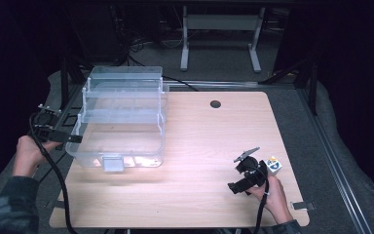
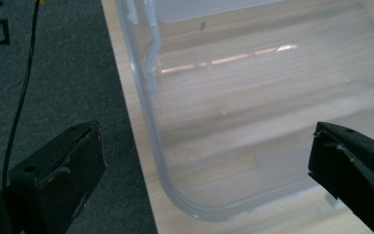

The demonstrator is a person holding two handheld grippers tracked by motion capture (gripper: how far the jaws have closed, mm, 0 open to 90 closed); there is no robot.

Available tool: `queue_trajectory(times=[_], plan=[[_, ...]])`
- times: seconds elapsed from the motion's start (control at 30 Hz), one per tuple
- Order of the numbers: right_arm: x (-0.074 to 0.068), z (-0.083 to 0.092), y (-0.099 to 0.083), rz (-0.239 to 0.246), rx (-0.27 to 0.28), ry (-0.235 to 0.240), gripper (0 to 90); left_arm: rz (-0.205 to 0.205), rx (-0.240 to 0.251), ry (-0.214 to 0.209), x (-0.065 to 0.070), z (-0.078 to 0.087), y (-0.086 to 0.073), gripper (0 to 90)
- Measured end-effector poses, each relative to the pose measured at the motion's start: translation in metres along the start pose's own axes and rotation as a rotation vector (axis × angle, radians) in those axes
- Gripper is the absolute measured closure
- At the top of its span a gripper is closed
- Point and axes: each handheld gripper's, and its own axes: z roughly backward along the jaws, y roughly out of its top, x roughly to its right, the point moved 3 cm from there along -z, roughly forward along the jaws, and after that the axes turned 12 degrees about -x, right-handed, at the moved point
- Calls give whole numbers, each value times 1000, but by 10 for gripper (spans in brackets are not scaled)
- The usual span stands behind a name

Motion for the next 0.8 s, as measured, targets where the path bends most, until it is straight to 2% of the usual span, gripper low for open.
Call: queue_trajectory(times=[0.1,0.2,0.3,0.43,0.53,0.6,0.7,0.8], plan=[[0,0,0,-2,-4,3,32,4,-50,5,-7,-9,8,19],[-3,-2,0,18,-18,6,32,18,-78,-7,-13,-15,13,117],[-5,-4,0,28,-31,10,33,37,-110,-6,-19,-22,16,171],[-4,-4,0,23,-36,12,36,69,-146,-19,-25,-31,18,315],[-3,-3,0,17,-33,3,39,120,-171,6,-29,-38,19,426],[-3,-2,0,17,-34,1,50,140,-179,7,-31,-41,20,477],[-2,-3,0,11,-30,-6,56,157,-193,16,-31,-47,21,594],[-1,-3,0,5,-29,-1,59,151,-219,12,-30,-50,22,703]])
